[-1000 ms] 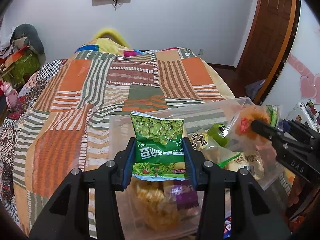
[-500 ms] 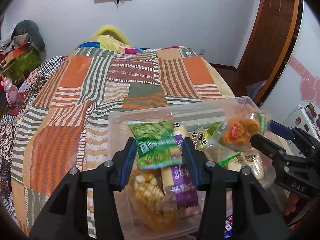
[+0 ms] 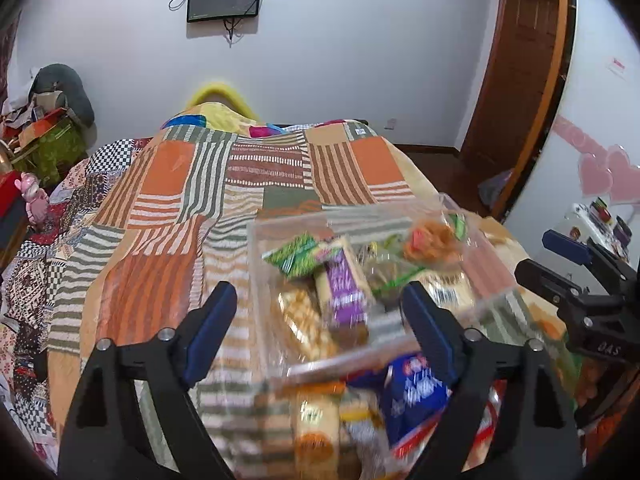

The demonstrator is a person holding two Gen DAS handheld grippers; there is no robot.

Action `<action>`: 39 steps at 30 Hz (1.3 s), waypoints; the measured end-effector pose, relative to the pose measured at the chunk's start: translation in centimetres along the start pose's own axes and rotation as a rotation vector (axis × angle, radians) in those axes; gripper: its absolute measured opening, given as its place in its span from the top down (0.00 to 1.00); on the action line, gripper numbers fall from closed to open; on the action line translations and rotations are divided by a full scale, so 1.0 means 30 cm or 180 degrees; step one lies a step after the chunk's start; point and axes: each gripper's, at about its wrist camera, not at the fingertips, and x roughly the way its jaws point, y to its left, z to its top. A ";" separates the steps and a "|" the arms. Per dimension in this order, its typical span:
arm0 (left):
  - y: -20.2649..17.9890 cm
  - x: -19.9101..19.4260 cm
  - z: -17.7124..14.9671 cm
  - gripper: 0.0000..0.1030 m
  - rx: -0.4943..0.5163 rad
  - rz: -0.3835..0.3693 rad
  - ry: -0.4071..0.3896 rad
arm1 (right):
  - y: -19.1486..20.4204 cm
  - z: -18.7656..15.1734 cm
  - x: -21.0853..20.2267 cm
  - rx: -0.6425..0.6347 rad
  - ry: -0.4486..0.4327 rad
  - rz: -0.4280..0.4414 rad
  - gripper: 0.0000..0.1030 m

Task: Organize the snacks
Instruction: 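Grasp the cream bread pack with the left tool while the right tool grasps the red noodle pack, then place the bread pack into the box with the left tool while the right tool places the noodle pack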

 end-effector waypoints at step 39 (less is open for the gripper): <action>0.046 0.104 -0.404 0.66 -0.0168 0.0006 0.0744 | 0.115 -0.320 0.073 0.0053 0.0749 0.0121 0.38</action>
